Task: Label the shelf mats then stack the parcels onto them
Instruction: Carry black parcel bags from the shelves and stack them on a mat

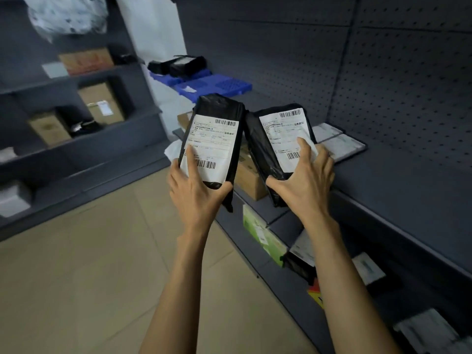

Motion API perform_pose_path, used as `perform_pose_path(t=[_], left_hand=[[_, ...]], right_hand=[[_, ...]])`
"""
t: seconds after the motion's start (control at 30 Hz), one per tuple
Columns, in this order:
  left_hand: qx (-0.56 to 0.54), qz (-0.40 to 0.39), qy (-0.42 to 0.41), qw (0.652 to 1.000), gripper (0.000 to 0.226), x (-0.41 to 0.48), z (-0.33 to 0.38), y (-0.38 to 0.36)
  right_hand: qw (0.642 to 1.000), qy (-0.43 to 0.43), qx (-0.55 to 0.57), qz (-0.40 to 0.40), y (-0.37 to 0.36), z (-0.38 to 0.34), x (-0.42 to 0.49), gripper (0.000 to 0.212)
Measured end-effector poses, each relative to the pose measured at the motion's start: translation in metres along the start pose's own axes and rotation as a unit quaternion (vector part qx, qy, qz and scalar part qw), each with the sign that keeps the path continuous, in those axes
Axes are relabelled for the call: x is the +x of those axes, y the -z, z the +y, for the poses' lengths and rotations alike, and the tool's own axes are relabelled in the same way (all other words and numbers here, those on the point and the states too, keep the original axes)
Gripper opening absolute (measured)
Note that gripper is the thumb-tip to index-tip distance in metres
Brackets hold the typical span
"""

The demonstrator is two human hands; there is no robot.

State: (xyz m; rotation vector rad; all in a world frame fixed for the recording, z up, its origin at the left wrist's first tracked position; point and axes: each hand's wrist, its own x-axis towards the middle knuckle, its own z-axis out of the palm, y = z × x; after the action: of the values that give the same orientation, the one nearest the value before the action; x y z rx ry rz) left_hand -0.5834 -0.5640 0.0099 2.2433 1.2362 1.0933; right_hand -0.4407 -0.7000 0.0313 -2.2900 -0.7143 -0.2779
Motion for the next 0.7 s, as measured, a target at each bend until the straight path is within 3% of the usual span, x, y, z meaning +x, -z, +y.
perform_pose_path(t=[0.3,0.7], left_hand=[[0.043,0.031,0.032,0.998,0.109,0.119,-0.116,0.021],[0.046,0.051,0.087,0.994,0.111,0.298,-0.198,-0.053]], right_hand=[[0.998,0.041,0.037,-0.038,-0.132,-0.114,0.049,0.104],[0.993,0.076,0.065,-0.068,-0.298,-0.187,0.195,0.103]])
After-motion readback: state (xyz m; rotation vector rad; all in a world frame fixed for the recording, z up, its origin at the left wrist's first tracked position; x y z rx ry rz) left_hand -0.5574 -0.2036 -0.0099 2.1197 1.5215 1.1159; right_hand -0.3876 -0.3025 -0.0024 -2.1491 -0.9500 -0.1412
